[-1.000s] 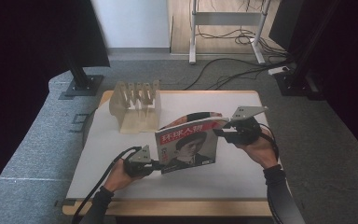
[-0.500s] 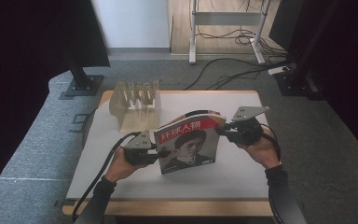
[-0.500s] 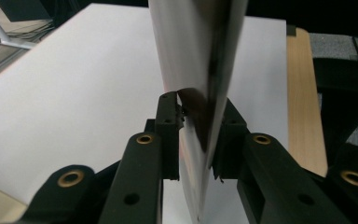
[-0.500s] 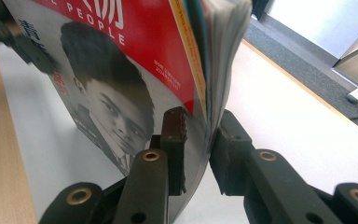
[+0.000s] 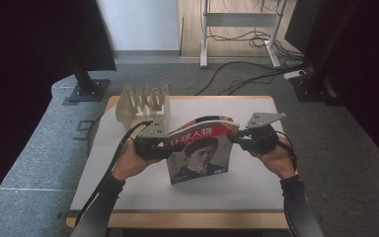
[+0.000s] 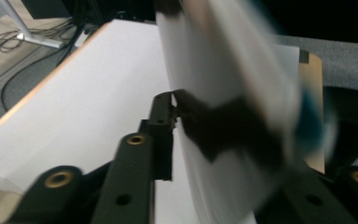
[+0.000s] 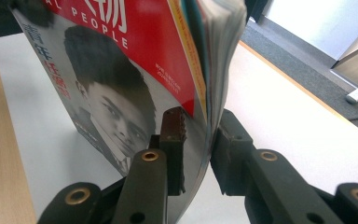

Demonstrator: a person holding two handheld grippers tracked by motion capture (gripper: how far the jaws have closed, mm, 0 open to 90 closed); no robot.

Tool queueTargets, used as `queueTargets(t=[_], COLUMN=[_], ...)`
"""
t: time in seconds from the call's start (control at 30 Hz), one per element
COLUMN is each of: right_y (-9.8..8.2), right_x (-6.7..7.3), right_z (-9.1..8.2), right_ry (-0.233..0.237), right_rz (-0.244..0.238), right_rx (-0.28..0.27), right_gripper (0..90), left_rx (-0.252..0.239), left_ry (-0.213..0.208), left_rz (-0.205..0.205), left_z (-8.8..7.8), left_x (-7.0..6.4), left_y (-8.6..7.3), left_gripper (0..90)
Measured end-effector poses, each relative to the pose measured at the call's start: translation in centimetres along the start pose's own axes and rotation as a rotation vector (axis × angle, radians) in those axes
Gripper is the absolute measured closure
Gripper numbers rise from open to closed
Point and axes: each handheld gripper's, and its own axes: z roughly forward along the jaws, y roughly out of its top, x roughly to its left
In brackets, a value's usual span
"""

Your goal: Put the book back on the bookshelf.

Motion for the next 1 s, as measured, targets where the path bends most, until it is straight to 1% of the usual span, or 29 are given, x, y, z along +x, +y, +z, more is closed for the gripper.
queueTargets(t=[0.03, 0.07, 0.1, 0.13, 0.17, 0.2, 0.23, 0.27, 0.3, 0.33, 0.37, 0.4, 0.43, 0.47, 0.5, 0.53, 0.63, 0.67, 0.73, 0.77, 0.83, 0.87, 1.0], right_y=[0.0, 0.0, -0.1, -0.1, -0.2, -0.2, -0.4, -0.6, -0.6, -0.9, -1.1, -1.3, -1.3, -1.5, -2.1, -2.1, -2.9, -3.7, -4.0, -4.8, -5.6, -5.6, -7.3], right_x=[0.0, 0.0, 0.0, 0.0, 0.0, 0.0, -0.1, -0.1, -0.1, -0.2, -0.2, -0.3, -0.3, -0.3, -0.4, -0.4, -0.4, -0.3, -0.3, -0.3, -0.3, -0.3, -0.3], right_z=[0.0, 0.0, -0.1, -0.1, -0.2, -0.2, -0.3, -0.4, -0.4, -0.5, -0.6, -0.6, -0.6, -0.6, -0.4, -0.4, 0.0, 0.4, 0.6, 1.0, 1.4, 1.4, 2.3], right_ry=[-0.001, -0.001, -0.004, -0.004, -0.011, -0.011, -0.027, -0.035, -0.035, -0.048, -0.052, -0.058, -0.058, -0.063, -0.069, -0.069, -0.076, -0.091, -0.092, -0.098, -0.106, -0.106, -0.111], right_rz=[0.0, 0.0, 0.001, 0.001, 0.004, 0.004, 0.011, 0.017, 0.017, 0.026, 0.029, 0.034, 0.034, 0.038, 0.048, 0.048, 0.056, 0.057, 0.058, 0.072, 0.082, 0.082, 0.117], right_rx=[-0.002, -0.002, -0.004, -0.004, -0.004, -0.004, -0.007, -0.01, -0.01, -0.012, -0.008, -0.006, -0.006, -0.005, 0.005, 0.005, 0.02, 0.026, 0.03, 0.032, 0.039, 0.039, 0.052], right_gripper=[73.5, 73.5, 71.5, 71.5, 67.5, 67.5, 61.6, 58.9, 58.9, 53.6, 50.8, 48.1, 48.1, 45.9, 41.4, 41.4, 36.0, 32.4, 31.3, 27.7, 24.8, 24.8, 18.2], left_rx=[0.006, 0.008, 0.004, 0.0, -0.009, -0.009, -0.01, -0.014, -0.016, -0.021, -0.021, -0.022, -0.022, -0.021, -0.02, -0.02, -0.02, -0.019, -0.019, -0.018, -0.02, -0.02, -0.02], left_ry=[0.012, 0.011, 0.003, -0.001, 0.001, 0.001, 0.006, 0.008, 0.009, 0.022, 0.022, 0.034, 0.034, 0.035, 0.04, 0.04, 0.046, 0.058, 0.064, 0.072, 0.085, 0.085, 0.101], left_rz=[0.001, -0.005, -0.02, -0.027, -0.029, -0.029, -0.028, -0.029, -0.031, -0.035, -0.035, -0.037, -0.037, -0.041, -0.052, -0.052, -0.073, -0.087, -0.092, -0.098, -0.118, -0.118, -0.143], left_z=[0.1, 0.2, 0.2, 0.2, 0.2, 0.2, 0.2, 0.2, 0.2, 0.1, 0.1, -0.1, -0.1, -0.2, -0.5, -0.5, -1.0, -1.4, -1.6, -1.8, -2.5, -2.5, -3.5], left_x=[0.0, 0.1, 0.2, 0.3, 0.5, 0.5, 0.6, 0.6, 0.7, 0.9, 0.9, 1.1, 1.1, 1.2, 1.5, 1.5, 1.9, 2.1, 2.2, 2.3, 2.7, 2.7, 3.1], left_y=[0.1, 0.2, 0.2, 0.1, 0.0, 0.0, -0.1, -0.1, -0.1, -0.1, -0.1, -0.1, -0.1, -0.2, -0.2, -0.2, -0.5, -0.6, -0.7, -0.8, -1.1, -1.1, -1.5], left_gripper=[82.9, 82.9, 85.8, 85.8, 86.4, 86.6, 86.7, 86.7, 86.8, 86.8, 86.8, 86.8, 86.9, 86.9, 86.9, 86.9, 87.0, 87.0, 87.0, 87.0, 87.0, 87.0, 87.0])
